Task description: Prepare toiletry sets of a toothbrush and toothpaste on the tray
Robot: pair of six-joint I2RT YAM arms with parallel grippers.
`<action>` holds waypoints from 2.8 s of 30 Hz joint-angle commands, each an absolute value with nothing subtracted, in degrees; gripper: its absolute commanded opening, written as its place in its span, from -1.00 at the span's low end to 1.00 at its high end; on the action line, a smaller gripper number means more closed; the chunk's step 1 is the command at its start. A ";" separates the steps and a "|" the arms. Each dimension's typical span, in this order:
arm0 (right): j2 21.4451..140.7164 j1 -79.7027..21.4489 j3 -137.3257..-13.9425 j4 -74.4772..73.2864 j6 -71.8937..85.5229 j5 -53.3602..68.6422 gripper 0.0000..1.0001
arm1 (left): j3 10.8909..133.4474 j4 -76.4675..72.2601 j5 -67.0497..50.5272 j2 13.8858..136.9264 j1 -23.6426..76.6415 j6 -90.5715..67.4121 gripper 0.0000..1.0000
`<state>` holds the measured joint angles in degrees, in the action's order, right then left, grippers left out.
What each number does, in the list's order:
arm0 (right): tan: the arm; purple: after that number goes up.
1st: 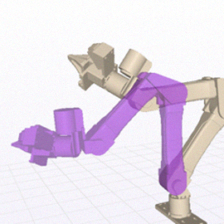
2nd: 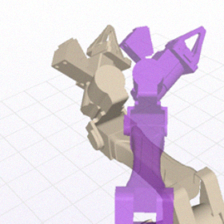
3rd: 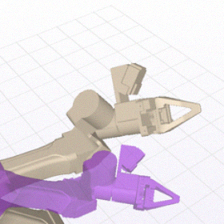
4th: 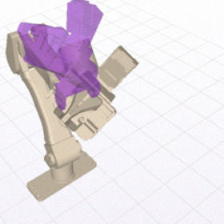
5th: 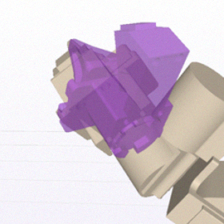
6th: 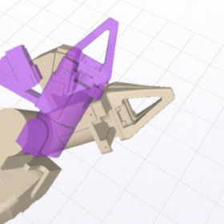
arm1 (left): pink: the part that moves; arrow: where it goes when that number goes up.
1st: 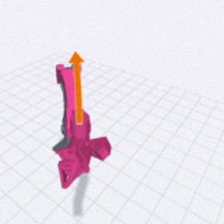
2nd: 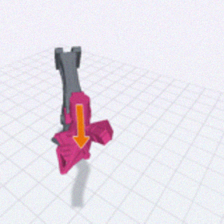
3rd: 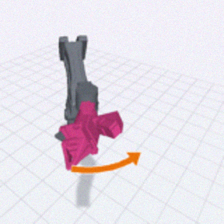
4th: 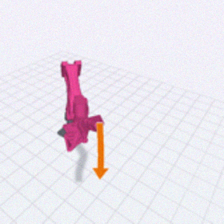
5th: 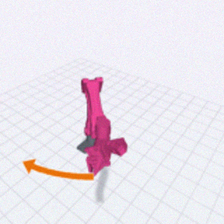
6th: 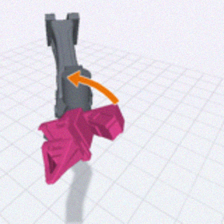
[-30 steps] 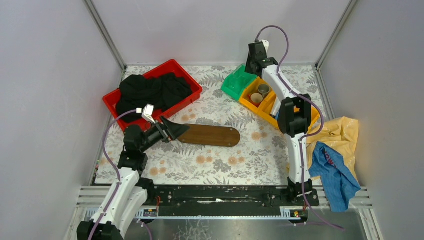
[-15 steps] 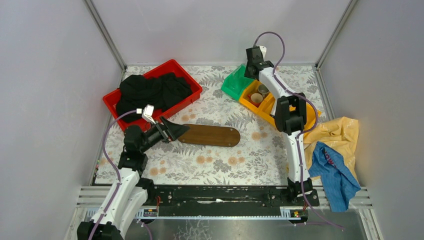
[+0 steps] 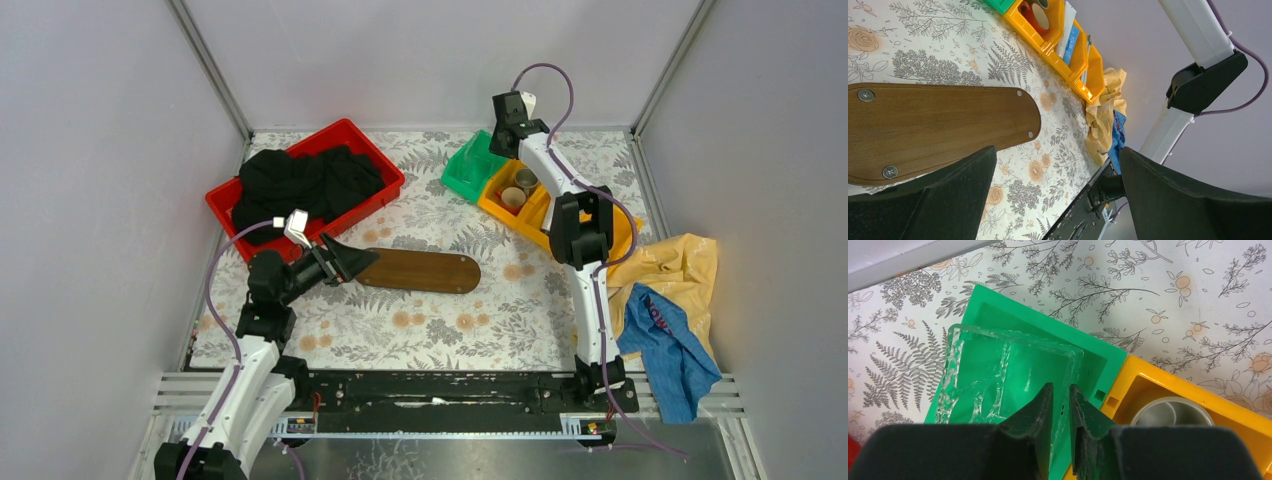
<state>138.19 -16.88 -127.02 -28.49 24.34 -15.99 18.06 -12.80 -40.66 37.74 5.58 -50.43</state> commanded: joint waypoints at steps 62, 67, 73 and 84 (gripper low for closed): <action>66.91 -1.22 -45.20 38.89 49.04 69.74 -1.00 | 21.58 -82.08 -8.33 67.76 47.66 -66.27 0.31; 67.31 -1.23 -44.67 40.15 49.60 69.78 -1.00 | 25.10 -85.90 -7.35 74.78 51.99 -66.01 0.17; 67.59 -1.23 -44.22 41.48 50.42 70.50 -1.00 | 29.32 -86.57 -5.41 81.97 53.35 -65.76 0.00; 67.79 -1.23 -43.69 40.82 48.99 71.17 -0.84 | 30.64 -89.93 -11.38 84.98 53.06 -59.16 -1.00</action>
<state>68.55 -1.17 -43.07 37.69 50.00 69.23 31.20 -85.78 -8.40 86.85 53.21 -65.19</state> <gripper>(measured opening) 0.037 0.031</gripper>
